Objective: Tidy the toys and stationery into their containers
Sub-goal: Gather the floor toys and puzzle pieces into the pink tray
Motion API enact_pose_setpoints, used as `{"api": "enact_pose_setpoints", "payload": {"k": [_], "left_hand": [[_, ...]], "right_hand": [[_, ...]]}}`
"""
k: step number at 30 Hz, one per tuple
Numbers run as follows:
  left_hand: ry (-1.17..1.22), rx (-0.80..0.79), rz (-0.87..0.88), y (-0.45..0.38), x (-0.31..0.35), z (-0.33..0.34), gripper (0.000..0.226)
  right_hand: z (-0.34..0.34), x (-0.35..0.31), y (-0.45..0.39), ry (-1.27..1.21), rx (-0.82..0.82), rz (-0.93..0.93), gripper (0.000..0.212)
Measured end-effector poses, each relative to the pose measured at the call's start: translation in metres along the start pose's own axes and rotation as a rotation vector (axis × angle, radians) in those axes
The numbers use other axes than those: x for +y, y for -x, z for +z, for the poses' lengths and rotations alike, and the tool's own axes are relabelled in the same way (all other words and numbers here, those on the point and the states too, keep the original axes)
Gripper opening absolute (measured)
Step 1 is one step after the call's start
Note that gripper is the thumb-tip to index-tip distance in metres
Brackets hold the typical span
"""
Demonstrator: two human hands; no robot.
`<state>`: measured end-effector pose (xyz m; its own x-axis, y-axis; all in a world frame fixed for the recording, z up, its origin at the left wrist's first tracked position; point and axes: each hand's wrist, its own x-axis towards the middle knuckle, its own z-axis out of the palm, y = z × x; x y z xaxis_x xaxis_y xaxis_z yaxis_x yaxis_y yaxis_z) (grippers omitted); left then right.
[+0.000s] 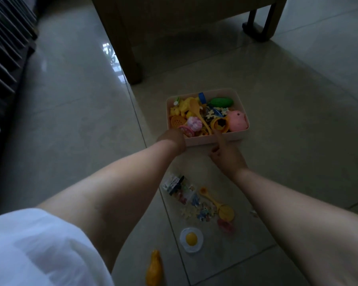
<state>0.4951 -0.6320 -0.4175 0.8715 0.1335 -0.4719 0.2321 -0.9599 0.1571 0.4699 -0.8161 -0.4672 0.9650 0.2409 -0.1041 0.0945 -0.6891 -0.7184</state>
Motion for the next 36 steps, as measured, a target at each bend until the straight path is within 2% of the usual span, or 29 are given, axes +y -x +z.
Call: {"api": "enact_pose_setpoints", "payload": {"k": [2,4,6,7,9,12,14,16,18,20,23,27,29,32,34,36], "left_hand": [[-0.014,-0.052,-0.011,0.001,0.002,0.003,0.052],[-0.008,-0.066,-0.019,0.003,0.002,0.004,0.061],[0.01,-0.078,0.04,0.006,0.004,-0.002,0.044],[0.051,-0.139,0.083,0.007,0.006,-0.006,0.03],[0.198,-0.38,0.128,0.011,0.013,-0.012,0.017],[0.339,-0.815,0.11,0.014,0.029,-0.013,0.021],[0.335,-0.981,0.09,0.012,0.038,-0.006,0.025],[0.274,-1.045,0.071,0.012,0.054,0.004,0.03],[0.206,-1.043,0.022,0.015,0.067,0.016,0.037],[0.097,-0.951,0.008,0.021,0.077,0.029,0.04],[0.009,-0.84,0.083,0.033,0.079,0.05,0.036],[-0.019,-0.64,0.174,0.043,0.075,0.061,0.035],[-0.176,-0.55,0.309,0.053,0.07,0.063,0.04],[-0.562,-0.409,0.595,0.065,0.061,0.075,0.056],[-0.605,-0.35,0.626,0.07,0.058,0.083,0.062],[-0.601,-0.316,0.624,0.073,0.059,0.087,0.061]], "right_hand": [[-0.002,0.0,-0.006,0.022,-0.066,0.033,0.08],[-0.005,0.0,-0.012,0.046,-0.109,0.08,0.071],[-0.007,-0.003,-0.019,0.071,-0.101,0.096,0.056],[-0.008,-0.006,-0.021,0.087,-0.1,0.109,0.049],[-0.01,-0.01,-0.022,0.114,-0.102,0.143,0.038],[-0.009,-0.004,-0.007,0.048,-0.045,0.179,0.026],[-0.005,0.0,0.009,-0.041,-0.032,0.198,0.019],[-0.005,0.003,0.023,-0.268,-0.028,0.312,0.013],[-0.005,0.003,0.031,-0.396,-0.002,0.4,0.018],[-0.009,0.008,0.042,-0.353,-0.008,0.394,0.021],[-0.013,0.015,0.059,-0.206,-0.041,0.239,0.028],[-0.019,0.021,0.058,-0.24,-0.095,0.201,0.019],[-0.022,0.024,0.053,-0.378,-0.123,0.237,0.015],[-0.034,0.029,0.061,-0.563,-0.189,0.279,0.016],[-0.043,0.038,0.069,-0.66,-0.166,0.316,0.011],[-0.046,0.046,0.078,-0.631,-0.083,0.361,0.004]]}}
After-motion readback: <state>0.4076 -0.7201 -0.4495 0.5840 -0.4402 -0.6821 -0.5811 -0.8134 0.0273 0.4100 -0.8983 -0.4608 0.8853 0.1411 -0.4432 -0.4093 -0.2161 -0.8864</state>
